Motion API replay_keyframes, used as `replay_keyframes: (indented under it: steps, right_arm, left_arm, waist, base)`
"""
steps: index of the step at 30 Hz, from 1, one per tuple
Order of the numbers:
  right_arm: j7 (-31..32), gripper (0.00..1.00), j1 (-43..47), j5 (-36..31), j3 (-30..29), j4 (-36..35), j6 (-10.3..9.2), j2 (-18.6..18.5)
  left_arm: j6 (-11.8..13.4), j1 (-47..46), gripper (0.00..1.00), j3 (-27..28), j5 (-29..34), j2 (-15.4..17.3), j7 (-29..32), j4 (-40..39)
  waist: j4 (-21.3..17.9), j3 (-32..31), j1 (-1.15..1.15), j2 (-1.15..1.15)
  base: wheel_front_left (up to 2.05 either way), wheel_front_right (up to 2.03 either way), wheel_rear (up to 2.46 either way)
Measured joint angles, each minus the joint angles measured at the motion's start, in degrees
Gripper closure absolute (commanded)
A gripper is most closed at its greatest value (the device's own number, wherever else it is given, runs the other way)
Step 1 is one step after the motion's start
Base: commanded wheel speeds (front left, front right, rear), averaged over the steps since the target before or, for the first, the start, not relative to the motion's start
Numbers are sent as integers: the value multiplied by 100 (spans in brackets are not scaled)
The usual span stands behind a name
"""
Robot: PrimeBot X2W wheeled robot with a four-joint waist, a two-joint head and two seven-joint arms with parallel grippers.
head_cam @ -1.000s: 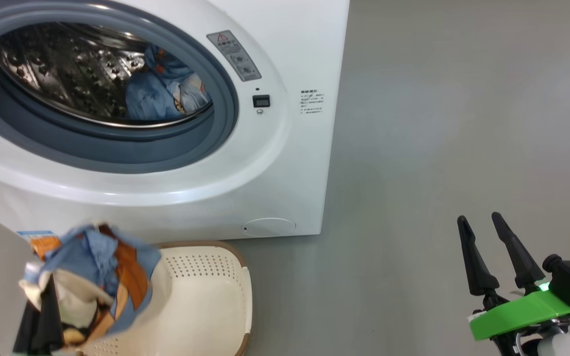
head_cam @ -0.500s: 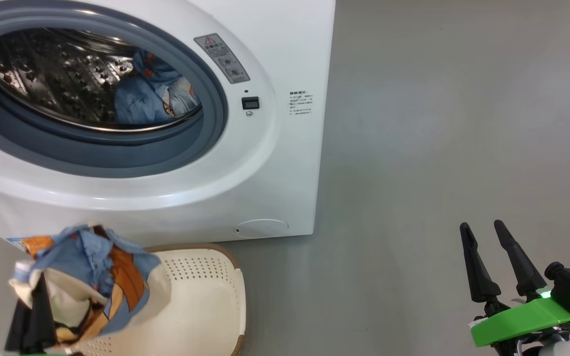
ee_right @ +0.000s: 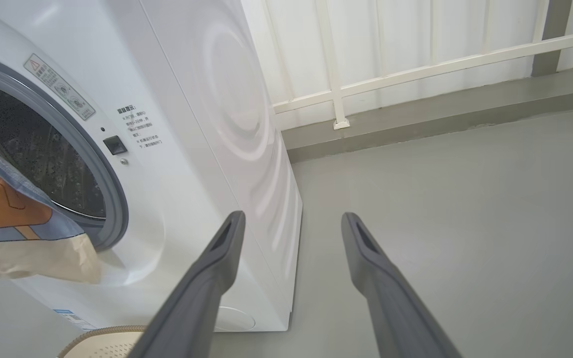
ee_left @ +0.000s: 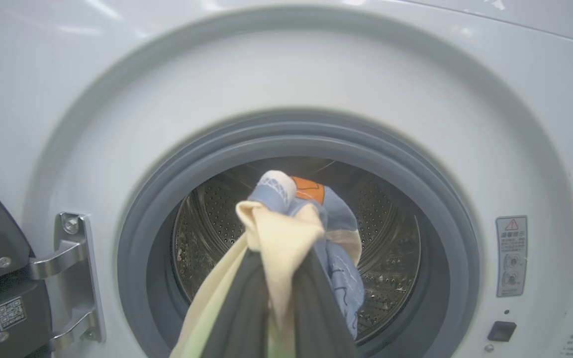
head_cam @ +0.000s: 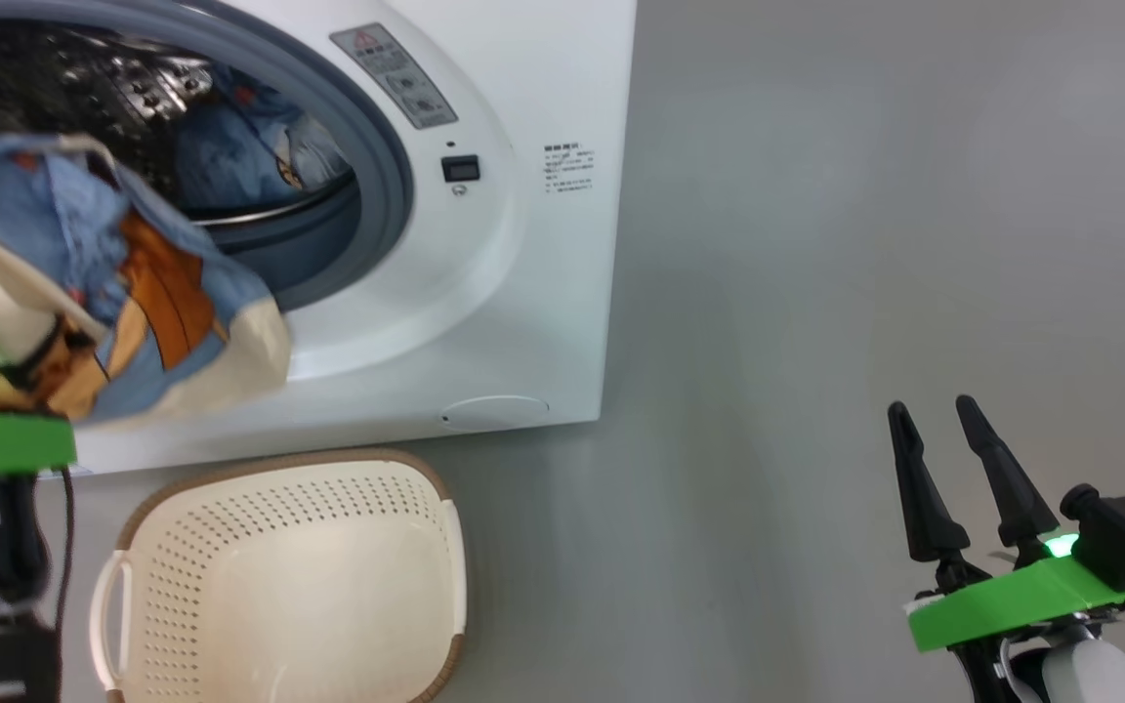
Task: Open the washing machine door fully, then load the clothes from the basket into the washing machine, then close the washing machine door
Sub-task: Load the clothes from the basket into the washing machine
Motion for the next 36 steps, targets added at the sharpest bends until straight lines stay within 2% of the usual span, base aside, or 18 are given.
replay_keyframes:
  steps: [13,21,30,36]
  right_arm:
    - [1,0,-463,-16,102,-89,0,181]
    - [1,0,-687,-59,155,-170,0,274]
    - [1,0,-1076,-62,425,-215,0,321]
    - [1,0,-1167,-71,557,-236,0,369]
  left_arm:
    - [0,-2025,100,-88,174,302,0,2644]
    - [0,-2972,100,-248,200,344,0,3750]
    - [0,-3883,100,-675,191,664,0,4903]
    - [0,-4490,100,-1174,66,916,85,5678]
  waist:
    - [-379,719,0,0]
    - [-610,1170,0,0]
    - [-824,1661,0,0]
    - [-1020,1920,0,0]
  base:
    - [0,0,0]
    - [0,0,0]
    - [0,0,0]
    - [0,0,0]
